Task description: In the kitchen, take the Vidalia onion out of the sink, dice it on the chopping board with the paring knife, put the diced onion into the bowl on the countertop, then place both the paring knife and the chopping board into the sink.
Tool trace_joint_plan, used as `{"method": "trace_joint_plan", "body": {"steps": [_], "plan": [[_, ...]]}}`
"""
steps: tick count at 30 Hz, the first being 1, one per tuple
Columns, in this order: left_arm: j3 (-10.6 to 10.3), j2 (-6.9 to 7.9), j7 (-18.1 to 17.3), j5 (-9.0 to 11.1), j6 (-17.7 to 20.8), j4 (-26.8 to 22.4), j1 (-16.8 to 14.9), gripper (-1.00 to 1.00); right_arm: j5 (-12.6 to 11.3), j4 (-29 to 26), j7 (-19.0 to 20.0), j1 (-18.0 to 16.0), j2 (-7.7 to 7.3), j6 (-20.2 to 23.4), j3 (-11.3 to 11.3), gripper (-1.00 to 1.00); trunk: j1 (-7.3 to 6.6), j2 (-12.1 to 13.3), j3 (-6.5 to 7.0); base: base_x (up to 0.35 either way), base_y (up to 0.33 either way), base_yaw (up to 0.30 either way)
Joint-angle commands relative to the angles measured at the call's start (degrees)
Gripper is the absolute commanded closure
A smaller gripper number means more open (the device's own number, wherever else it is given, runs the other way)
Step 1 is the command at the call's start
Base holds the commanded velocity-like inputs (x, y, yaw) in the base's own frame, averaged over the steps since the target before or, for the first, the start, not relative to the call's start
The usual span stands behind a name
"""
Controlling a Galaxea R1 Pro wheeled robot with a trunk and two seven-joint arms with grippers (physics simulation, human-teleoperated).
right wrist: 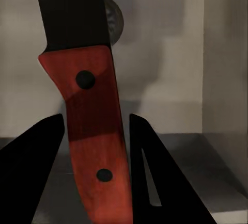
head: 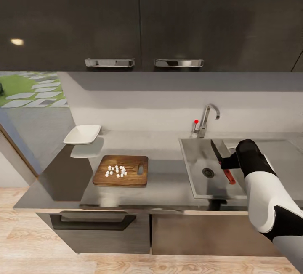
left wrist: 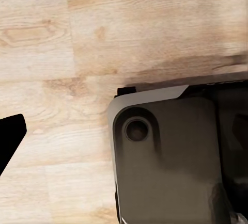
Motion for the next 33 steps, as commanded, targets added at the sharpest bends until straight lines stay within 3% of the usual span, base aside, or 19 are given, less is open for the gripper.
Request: {"method": "trace_joint_plan", "body": {"steps": [1,8,19,33], "plan": [[-0.49,0.01,0.07,0.41,-0.13,-0.02,-0.03,-1.00,0.59,-0.05,0.60,-0.08,0.29,-0.11,-0.16,1.00,0.03,-0.12,-0.12,0.000,-0.007,0.000],[-0.49,0.01,0.07,0.41,-0.13,-0.02,-0.03,-1.00,0.55,-0.32,1.04,-0.01,0.91,-1.04,-0.07,1.00,0.03,-0.12,-0.12,0.056,-0.002,0.000],[-0.49,0.02,0.07,0.44,-0.13,-0.02,-0.03,-1.00,0.60,-0.23,0.90,-0.01,0.94,-1.01,0.03,1.00,0.03,-0.12,-0.69,0.244,0.000,0.000],[-0.49,0.01,0.07,0.49,-0.05,0.01,-0.03,-1.00,0.52,-0.03,0.90,-0.01,1.05,-1.01,0.03,1.00,0.03,-0.12,-1.97,0.017,0.000,0.000]]}}
